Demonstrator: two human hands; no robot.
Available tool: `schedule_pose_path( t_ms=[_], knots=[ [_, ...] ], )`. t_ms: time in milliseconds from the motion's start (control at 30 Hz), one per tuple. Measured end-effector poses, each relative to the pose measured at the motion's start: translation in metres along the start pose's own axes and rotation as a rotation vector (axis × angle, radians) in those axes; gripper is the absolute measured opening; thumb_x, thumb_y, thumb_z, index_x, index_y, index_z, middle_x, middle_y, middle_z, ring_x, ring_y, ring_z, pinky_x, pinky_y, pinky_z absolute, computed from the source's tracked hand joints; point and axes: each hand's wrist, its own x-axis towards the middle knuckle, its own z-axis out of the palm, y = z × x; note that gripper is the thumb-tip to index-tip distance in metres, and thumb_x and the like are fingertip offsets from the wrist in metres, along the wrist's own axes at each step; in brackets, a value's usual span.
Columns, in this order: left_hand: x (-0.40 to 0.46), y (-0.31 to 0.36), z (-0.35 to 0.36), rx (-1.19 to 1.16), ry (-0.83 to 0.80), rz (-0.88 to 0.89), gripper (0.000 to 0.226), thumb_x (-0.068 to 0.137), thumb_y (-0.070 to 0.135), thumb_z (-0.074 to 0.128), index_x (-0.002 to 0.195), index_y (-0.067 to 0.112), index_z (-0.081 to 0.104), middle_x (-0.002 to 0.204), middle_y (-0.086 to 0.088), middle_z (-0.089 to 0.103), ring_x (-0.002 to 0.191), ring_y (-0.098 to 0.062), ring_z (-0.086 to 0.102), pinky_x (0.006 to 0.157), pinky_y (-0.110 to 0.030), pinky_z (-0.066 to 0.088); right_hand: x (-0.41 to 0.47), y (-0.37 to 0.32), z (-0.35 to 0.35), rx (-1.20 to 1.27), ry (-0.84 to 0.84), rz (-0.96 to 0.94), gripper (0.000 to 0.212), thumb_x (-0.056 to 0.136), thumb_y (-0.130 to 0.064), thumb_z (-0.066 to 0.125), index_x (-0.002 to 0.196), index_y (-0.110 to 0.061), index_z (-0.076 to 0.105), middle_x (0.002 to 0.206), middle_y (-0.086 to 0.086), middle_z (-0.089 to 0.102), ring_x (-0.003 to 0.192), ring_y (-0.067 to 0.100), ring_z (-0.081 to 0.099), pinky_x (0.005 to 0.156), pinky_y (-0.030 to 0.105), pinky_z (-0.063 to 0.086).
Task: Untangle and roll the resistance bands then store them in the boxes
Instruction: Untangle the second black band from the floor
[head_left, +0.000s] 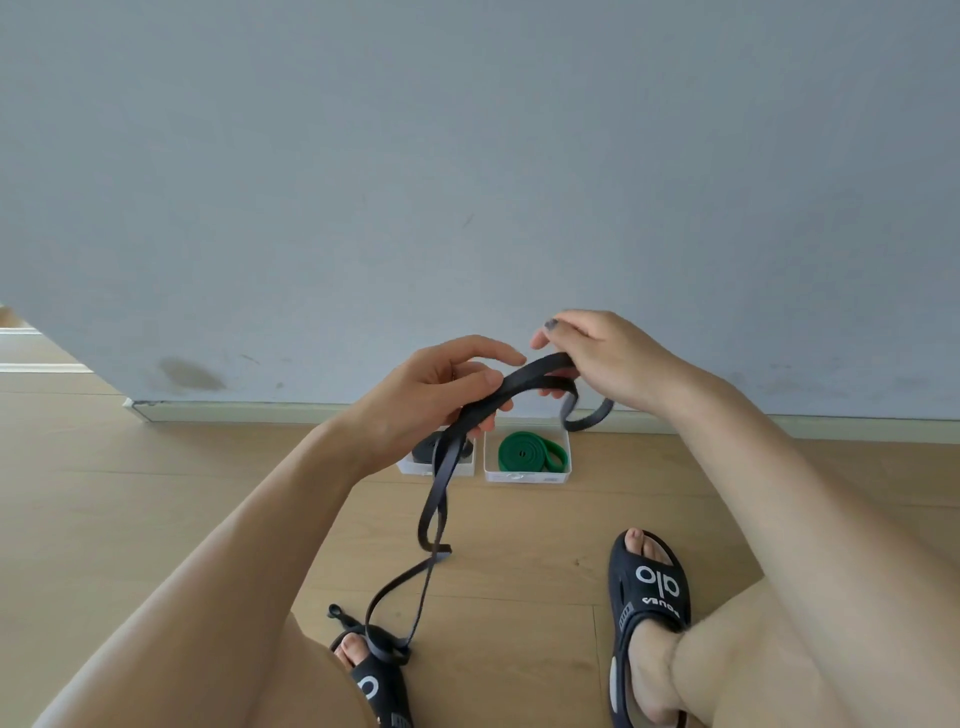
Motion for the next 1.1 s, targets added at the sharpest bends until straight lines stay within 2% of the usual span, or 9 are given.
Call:
schedule_pose_path(
  t_ms=[100, 333, 467, 533, 667, 733, 900, 1000, 1100],
  knots=[
    [0.0, -0.001, 0.001, 0.028, 0.006, 0.004, 0.02, 0.107, 0.011, 0.053, 0.109, 0.015, 0.072, 0.083, -0.003, 0.069, 0.07, -0.018, 0.06, 0.072, -0.027, 0.052, -0.001, -0.009, 0.005, 0.168, -0.047, -0.022, 0.042, 0.111, -0.041, 0.037, 0.106, -0.015, 0.07, 0.083, 0.007, 0.078, 0.092, 0.026, 0.073, 0.095, 0.037, 0.053],
    [0.002, -0.008, -0.004, 0.056, 0.025, -0.007, 0.009, 0.105, 0.011, 0.057, 0.106, 0.003, 0.056, 0.093, -0.011, 0.074, 0.078, -0.021, 0.069, 0.087, -0.038, 0.057, -0.011, -0.02, 0.023, -0.051, -0.219, -0.027, 0.037, 0.11, -0.038, 0.043, 0.097, -0.013, 0.066, 0.06, -0.001, 0.067, 0.051, -0.002, 0.048, 0.068, 0.029, 0.036],
    [0.001, -0.013, -0.005, 0.143, 0.011, -0.003, 0.018, 0.102, 0.023, 0.062, 0.101, 0.006, 0.06, 0.085, -0.003, 0.071, 0.083, -0.021, 0.069, 0.09, -0.05, 0.052, -0.011, -0.021, 0.018, 0.025, -0.157, -0.038, 0.017, 0.106, -0.027, 0.054, 0.106, -0.016, 0.068, 0.051, -0.008, 0.054, 0.042, 0.0, 0.044, 0.053, 0.015, 0.031],
    [0.0, -0.013, -0.005, 0.146, 0.013, -0.002, 0.013, 0.101, 0.019, 0.063, 0.1, 0.007, 0.058, 0.085, -0.005, 0.072, 0.086, -0.023, 0.071, 0.091, -0.047, 0.054, -0.008, -0.019, 0.017, 0.114, -0.118, -0.03, 0.017, 0.106, -0.025, 0.055, 0.108, -0.012, 0.067, 0.045, -0.012, 0.045, 0.041, 0.004, 0.038, 0.051, 0.018, 0.031],
    [0.0, -0.017, -0.004, 0.239, -0.005, -0.022, 0.01, 0.096, 0.017, 0.068, 0.1, 0.012, 0.06, 0.095, -0.021, 0.07, 0.098, -0.041, 0.066, 0.1, -0.058, 0.05, -0.003, -0.018, 0.013, 0.28, -0.032, -0.041, 0.019, 0.106, -0.02, 0.055, 0.109, -0.003, 0.063, 0.05, -0.01, 0.032, 0.043, 0.01, 0.025, 0.043, 0.024, 0.023],
    [0.0, -0.023, -0.007, 0.243, -0.026, -0.036, 0.007, 0.101, 0.017, 0.063, 0.103, 0.01, 0.062, 0.092, -0.015, 0.071, 0.095, -0.035, 0.065, 0.101, -0.055, 0.049, -0.002, -0.018, 0.01, 0.331, 0.027, -0.04, 0.017, 0.105, -0.019, 0.056, 0.105, -0.002, 0.061, 0.049, -0.011, 0.029, 0.042, 0.009, 0.023, 0.042, 0.022, 0.021],
    [0.003, -0.025, -0.016, -0.037, -0.07, -0.148, 0.035, 0.109, 0.021, 0.038, 0.112, 0.002, 0.067, 0.094, -0.009, 0.066, 0.092, -0.023, 0.062, 0.092, -0.036, 0.052, -0.001, -0.017, 0.004, 0.384, 0.084, -0.02, 0.016, 0.101, -0.025, 0.065, 0.091, -0.013, 0.06, 0.049, -0.008, 0.029, 0.042, 0.011, 0.021, 0.043, 0.024, 0.02],
    [0.003, -0.03, -0.014, 0.059, -0.099, -0.134, 0.023, 0.108, 0.01, 0.044, 0.107, 0.002, 0.065, 0.094, -0.005, 0.067, 0.094, -0.021, 0.063, 0.095, -0.036, 0.053, -0.004, -0.02, 0.005, 0.363, 0.041, -0.038, 0.023, 0.091, -0.031, 0.077, 0.089, -0.013, 0.064, 0.05, -0.006, 0.032, 0.043, 0.011, 0.022, 0.043, 0.022, 0.021],
    [0.003, -0.03, -0.012, 0.106, -0.068, -0.117, 0.01, 0.102, 0.002, 0.054, 0.104, 0.001, 0.063, 0.092, -0.003, 0.067, 0.09, -0.016, 0.064, 0.088, -0.027, 0.054, -0.007, -0.022, 0.006, 0.37, 0.001, -0.053, 0.017, 0.089, -0.017, 0.079, 0.09, -0.009, 0.064, 0.044, -0.014, 0.044, 0.044, 0.011, 0.023, 0.043, 0.022, 0.021]
  ],
)
